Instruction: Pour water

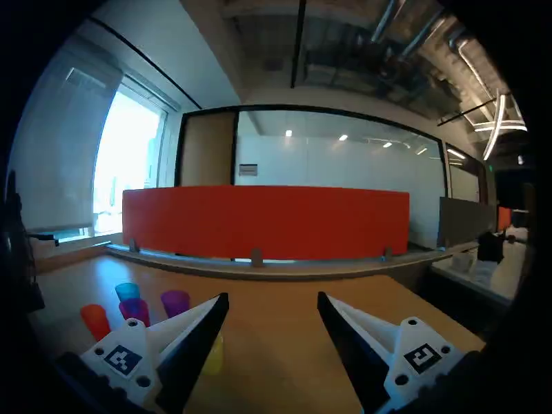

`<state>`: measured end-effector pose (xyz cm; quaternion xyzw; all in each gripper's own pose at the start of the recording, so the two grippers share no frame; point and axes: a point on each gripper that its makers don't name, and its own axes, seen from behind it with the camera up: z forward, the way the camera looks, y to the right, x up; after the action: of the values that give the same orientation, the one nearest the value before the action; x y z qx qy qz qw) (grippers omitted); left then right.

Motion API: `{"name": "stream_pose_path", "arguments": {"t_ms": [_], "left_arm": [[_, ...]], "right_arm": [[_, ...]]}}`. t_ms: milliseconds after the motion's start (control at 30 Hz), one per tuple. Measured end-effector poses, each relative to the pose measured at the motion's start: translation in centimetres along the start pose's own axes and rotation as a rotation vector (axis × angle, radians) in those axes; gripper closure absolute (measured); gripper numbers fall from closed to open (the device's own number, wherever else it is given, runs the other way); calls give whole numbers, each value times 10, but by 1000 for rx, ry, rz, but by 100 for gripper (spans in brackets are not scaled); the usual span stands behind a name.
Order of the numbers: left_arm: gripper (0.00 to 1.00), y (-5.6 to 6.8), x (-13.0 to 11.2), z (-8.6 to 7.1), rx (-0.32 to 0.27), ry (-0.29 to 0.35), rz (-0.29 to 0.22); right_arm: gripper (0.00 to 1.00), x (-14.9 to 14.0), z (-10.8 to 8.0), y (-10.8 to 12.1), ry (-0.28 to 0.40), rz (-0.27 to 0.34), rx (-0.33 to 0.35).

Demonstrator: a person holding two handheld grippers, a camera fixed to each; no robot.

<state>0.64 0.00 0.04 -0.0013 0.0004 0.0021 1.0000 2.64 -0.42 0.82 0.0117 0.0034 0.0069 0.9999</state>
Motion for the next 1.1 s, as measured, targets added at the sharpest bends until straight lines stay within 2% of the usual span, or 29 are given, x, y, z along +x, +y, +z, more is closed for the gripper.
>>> {"name": "stream_pose_path", "arguments": {"t_ms": [267,567,767,967,1100], "left_arm": [[0,6,43,3,-41,11,28],[0,14,67,12,-91,-14,7],[0,18,79,14,-111,-15,-6],[0,25,85,13,-143,-20,2],[0,32,87,12,-175,-28,12]], "right_arm": [[1,35,11,-1,-8,15,17],[1,70,21,-9,-10,14,66],[1,76,24,-15,-13,15,95],[1,79,24,-24,-8,-11,137],[1,80,23,-35,-9,-19,190]]}}
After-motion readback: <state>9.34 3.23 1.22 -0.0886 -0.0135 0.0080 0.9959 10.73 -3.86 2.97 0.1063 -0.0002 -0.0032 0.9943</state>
